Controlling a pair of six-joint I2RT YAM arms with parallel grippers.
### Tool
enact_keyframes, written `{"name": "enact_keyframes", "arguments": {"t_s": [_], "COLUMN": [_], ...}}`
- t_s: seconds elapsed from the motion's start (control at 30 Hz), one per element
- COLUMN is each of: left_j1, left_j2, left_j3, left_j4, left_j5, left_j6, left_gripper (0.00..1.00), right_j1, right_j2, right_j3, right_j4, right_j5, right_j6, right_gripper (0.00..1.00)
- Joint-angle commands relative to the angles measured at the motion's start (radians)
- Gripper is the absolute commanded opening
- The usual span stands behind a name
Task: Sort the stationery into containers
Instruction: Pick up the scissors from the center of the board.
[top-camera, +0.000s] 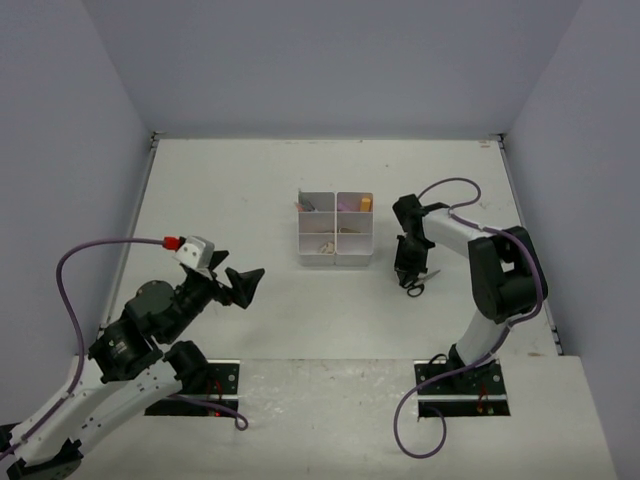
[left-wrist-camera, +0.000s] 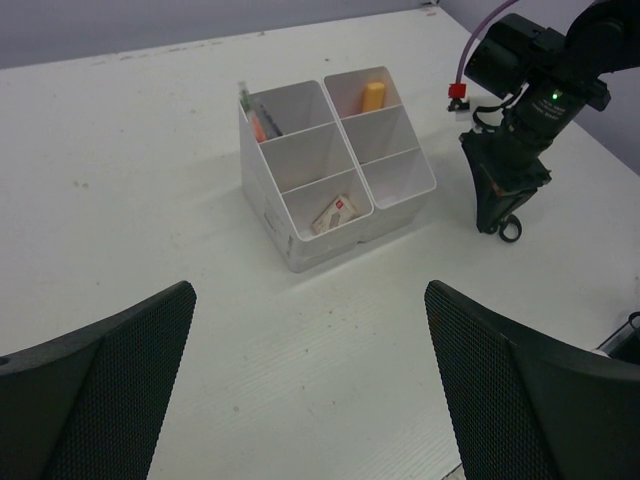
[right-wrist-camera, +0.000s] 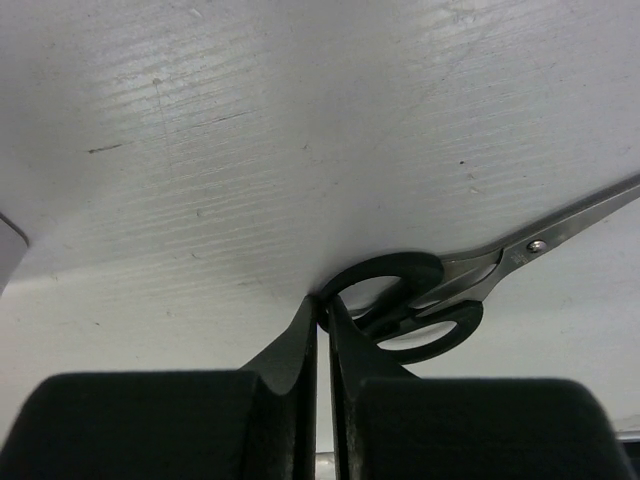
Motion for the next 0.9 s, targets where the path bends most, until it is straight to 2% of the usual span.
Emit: {"name": "enact_keyframes", "arguments": {"t_s": [0.0,0.2,0.53,0.87], "left_j1": [-0.002,-0.003,-0.003,0.004], "left_j2": [-0.022,-0.009,0.012,0.045], "left_j3": [-0.007,-0.004,-0.003,-0.001], "left_j4": [0.034,0.034,0.027,0.024], "left_j5": [0.005,0.0,-0.044,-0.067], "left_j6": [0.021,0.023,0.018,0.018], "left_gripper": [1.0,1.0,1.0,1.0], "right_j1": [0.011,0.114,0.119,0.119], "right_j2": [-0.006,-0.121,-0.379,-0.715], "right_j3": [0.019,0.045,-0.018,-0.092], "right_j4": [-0.01,-0.016,0.079,0.351], "right_j5": [0.037,0.08,0.037,-0.253], "right_j6": [-0.006,-0.038,-0.033,0.072], "right_gripper": [0.0,0.0,0.0,0.0]}}
